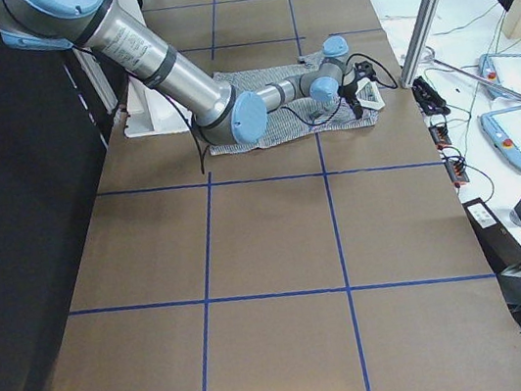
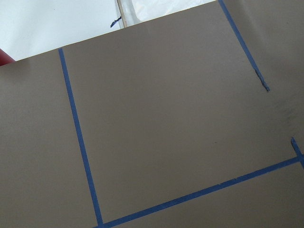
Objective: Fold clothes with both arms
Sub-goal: 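Grasp the sleeve with the right gripper and fold it toward the collar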
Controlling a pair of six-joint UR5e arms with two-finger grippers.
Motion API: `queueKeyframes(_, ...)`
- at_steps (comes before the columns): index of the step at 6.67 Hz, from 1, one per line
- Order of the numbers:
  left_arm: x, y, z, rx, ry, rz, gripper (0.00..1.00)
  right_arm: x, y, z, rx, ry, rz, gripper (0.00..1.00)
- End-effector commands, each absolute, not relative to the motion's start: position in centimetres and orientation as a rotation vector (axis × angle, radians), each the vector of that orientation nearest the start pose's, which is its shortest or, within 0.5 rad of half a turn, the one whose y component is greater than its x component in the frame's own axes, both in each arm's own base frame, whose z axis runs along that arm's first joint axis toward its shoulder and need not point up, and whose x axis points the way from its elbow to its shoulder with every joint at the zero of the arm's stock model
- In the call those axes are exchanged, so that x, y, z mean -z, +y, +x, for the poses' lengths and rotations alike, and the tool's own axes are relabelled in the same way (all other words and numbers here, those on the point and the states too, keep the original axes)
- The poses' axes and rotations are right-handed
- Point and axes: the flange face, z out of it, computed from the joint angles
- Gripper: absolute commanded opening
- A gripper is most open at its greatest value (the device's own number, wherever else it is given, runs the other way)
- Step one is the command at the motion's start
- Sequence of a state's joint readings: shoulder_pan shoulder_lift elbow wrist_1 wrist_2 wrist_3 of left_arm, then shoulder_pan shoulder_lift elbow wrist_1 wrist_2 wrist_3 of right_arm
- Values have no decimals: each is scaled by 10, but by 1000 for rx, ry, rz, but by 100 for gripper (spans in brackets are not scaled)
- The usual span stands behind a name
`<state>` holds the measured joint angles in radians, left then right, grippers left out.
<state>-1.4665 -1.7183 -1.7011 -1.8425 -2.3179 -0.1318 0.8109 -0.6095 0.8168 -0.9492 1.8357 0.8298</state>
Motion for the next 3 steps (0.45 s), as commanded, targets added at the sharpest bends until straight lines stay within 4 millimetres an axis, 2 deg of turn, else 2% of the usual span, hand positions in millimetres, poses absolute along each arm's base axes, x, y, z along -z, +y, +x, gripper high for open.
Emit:
queueKeyframes(1,-482,-568,-6,-181,784,438,100,-325,-719,-501,15,-738,393,97)
queueKeyframes(2,-480,-569,-6,-182,784,439,100,-326,-721,-498,10,-736,394,87)
queueKeyframes(3,-481,-569,-6,-182,784,439,100,-326,-722,-498,9,-735,395,66)
